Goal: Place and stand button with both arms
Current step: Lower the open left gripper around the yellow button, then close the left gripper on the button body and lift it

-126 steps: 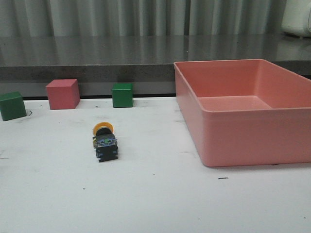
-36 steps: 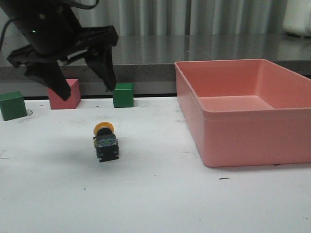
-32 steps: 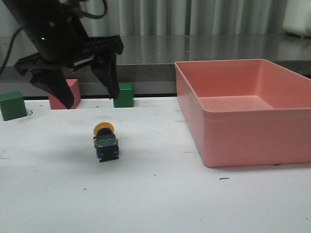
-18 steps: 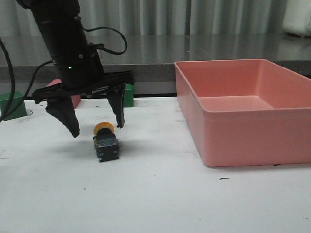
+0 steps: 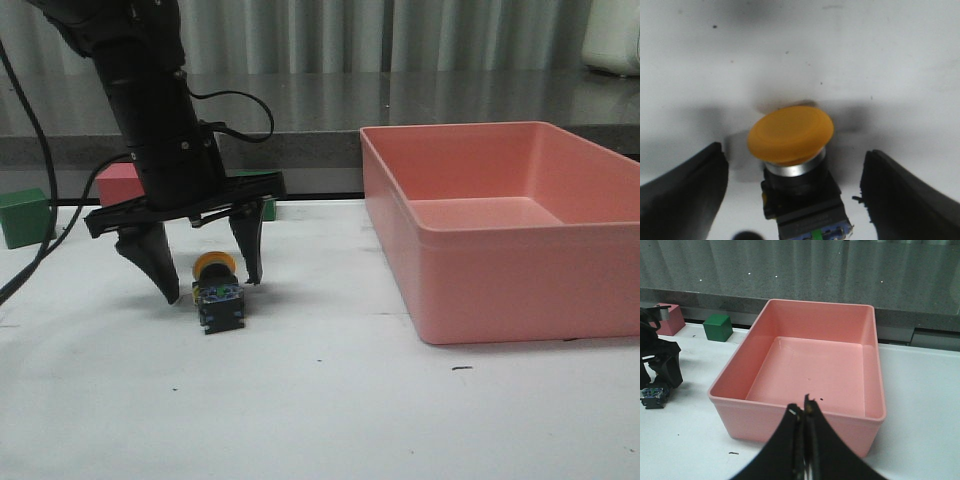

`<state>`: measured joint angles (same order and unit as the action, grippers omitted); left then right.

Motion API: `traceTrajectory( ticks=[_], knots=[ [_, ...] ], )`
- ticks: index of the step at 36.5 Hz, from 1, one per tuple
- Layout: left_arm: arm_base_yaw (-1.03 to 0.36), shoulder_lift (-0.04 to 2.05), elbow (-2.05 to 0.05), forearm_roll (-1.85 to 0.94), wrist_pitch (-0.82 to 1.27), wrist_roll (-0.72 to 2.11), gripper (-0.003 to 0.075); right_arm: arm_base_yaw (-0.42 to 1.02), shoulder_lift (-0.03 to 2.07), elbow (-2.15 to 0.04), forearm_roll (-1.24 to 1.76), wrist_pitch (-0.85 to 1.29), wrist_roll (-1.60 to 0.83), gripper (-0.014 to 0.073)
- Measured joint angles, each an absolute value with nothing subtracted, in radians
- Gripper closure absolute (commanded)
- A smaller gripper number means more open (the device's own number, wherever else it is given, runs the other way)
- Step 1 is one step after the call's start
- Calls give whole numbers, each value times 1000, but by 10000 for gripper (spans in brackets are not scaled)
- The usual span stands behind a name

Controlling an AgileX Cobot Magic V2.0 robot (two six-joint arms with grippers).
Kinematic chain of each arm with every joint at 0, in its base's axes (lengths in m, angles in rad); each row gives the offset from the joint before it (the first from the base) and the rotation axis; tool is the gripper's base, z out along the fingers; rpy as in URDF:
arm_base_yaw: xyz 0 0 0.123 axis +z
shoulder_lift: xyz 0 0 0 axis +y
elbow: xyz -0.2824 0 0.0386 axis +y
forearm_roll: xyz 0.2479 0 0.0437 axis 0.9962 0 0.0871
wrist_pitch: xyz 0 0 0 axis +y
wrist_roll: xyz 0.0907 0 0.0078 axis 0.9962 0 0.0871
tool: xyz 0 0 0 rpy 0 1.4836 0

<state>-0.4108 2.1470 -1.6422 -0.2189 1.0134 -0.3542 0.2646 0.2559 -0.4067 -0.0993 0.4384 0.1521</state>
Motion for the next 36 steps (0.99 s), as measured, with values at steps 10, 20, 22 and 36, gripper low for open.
traceTrajectory(
  ticks=[10, 20, 22, 36],
  knots=[
    [-411, 2147, -1642, -221, 1046, -354, 498, 265, 256, -407, -99, 438, 152, 663],
    [-411, 2140, -1644, -204, 1055, -337, 499, 265, 256, -407, -99, 438, 152, 663],
    [-411, 2127, -1644, -180, 1057, -335, 499, 265, 256, -407, -99, 438, 152, 663],
    [-453, 1873, -1470, 50, 842, -387, 499, 265, 256, -407, -99, 438, 152, 663]
  ],
)
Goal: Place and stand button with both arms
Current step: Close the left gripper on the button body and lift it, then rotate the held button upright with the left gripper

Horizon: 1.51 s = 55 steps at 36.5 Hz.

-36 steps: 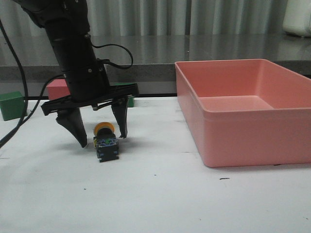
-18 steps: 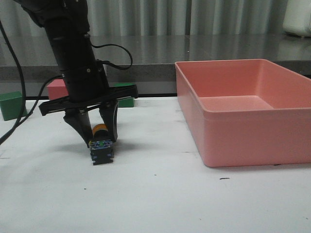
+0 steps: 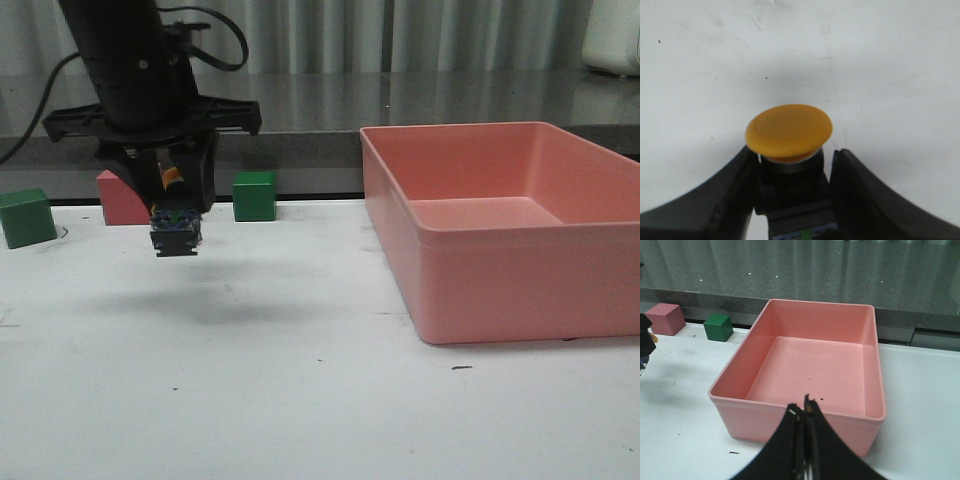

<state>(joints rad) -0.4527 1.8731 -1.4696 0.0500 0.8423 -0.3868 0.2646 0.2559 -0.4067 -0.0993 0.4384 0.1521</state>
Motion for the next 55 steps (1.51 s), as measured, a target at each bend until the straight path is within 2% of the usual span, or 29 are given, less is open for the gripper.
traceTrajectory(
  ticks=[11, 19, 30, 37, 45, 55],
  knots=[
    [-453, 1647, -1103, 214, 378, -406, 499, 265, 256, -407, -99, 438, 152, 663],
    [-453, 1597, -895, 279, 0, -407, 499, 265, 256, -407, -99, 438, 152, 663],
    [-450, 1597, -742, 367, -330, -319, 499, 265, 256, -407, -99, 438, 152, 663],
    [-386, 1610, -654, 372, -554, -299, 499, 265, 256, -407, -99, 438, 152, 663],
    [-295, 1706, -557, 370, -844, -289, 499, 265, 256, -407, -99, 438, 152, 663],
    [-286, 1849, -535, 374, -1056, -171, 498, 265, 256, -407, -99, 438, 152, 663]
  ],
)
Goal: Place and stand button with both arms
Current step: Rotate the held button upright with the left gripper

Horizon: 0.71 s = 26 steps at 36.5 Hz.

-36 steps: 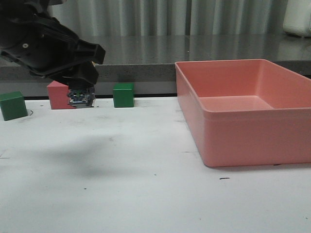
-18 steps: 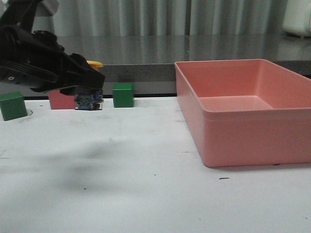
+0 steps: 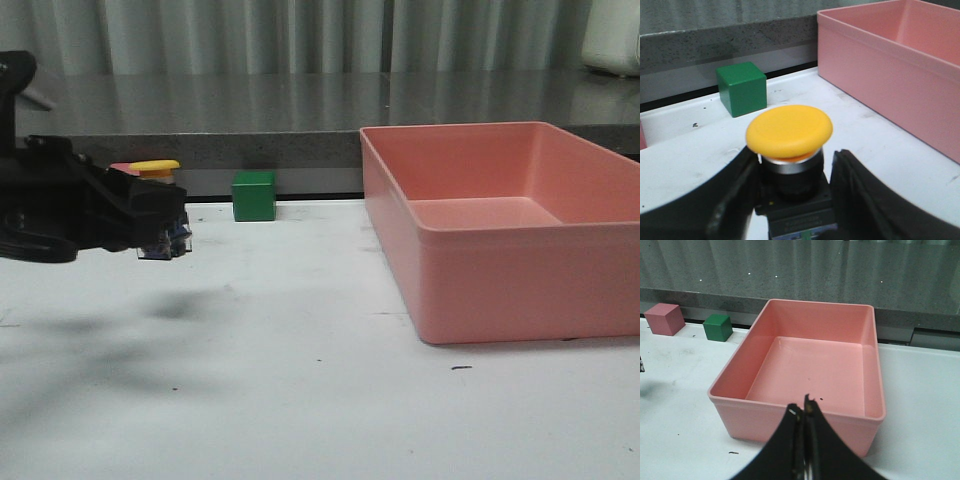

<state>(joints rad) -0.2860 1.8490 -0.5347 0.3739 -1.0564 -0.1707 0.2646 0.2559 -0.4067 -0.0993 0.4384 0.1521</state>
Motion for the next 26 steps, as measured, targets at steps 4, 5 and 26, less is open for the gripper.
traceTrajectory(
  ticks=[4, 5, 26],
  knots=[
    [-284, 1886, -535, 372, -1088, -159, 498, 265, 256, -407, -99, 438, 152, 663],
    [-284, 1896, -535, 369, -1096, -156, 498, 265, 256, -407, -99, 438, 152, 663],
    [-283, 1976, -535, 360, -1117, -144, 497, 265, 256, -407, -99, 438, 152, 663]
  ],
)
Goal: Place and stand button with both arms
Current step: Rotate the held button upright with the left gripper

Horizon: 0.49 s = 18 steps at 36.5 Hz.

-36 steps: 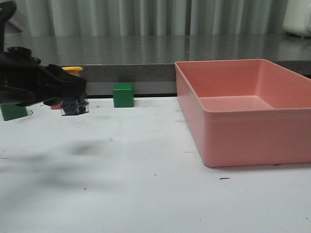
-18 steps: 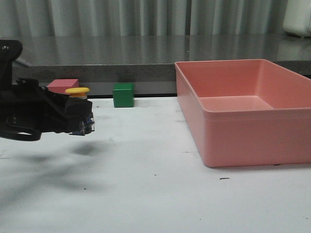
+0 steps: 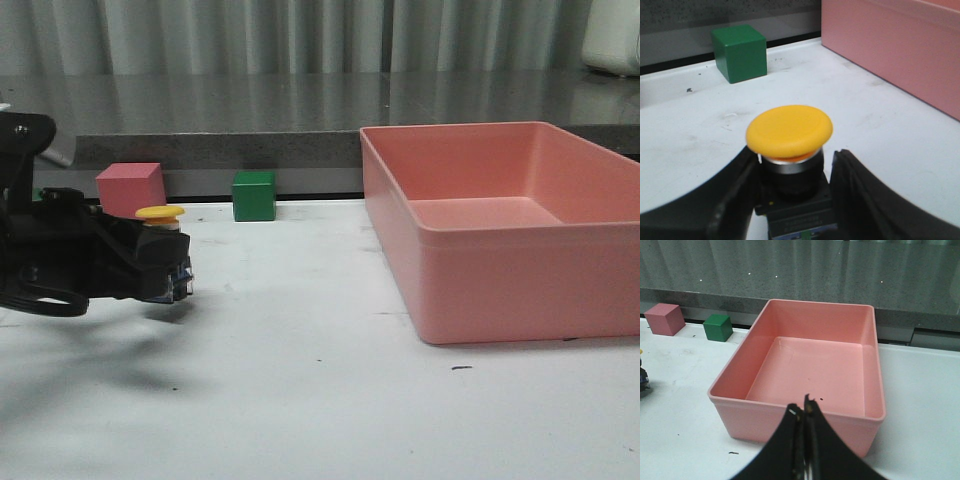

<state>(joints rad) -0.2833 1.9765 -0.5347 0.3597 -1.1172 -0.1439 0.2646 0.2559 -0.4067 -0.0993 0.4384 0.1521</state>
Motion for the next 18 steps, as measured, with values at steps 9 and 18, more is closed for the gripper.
traceTrajectory(
  ticks=[9, 18],
  knots=[
    [-283, 2005, -535, 359, -1142, -142, 482, 265, 256, -407, -99, 438, 152, 663],
    [-283, 2005, -535, 357, -1142, -142, 365, 265, 256, -407, -99, 438, 152, 661]
  ],
)
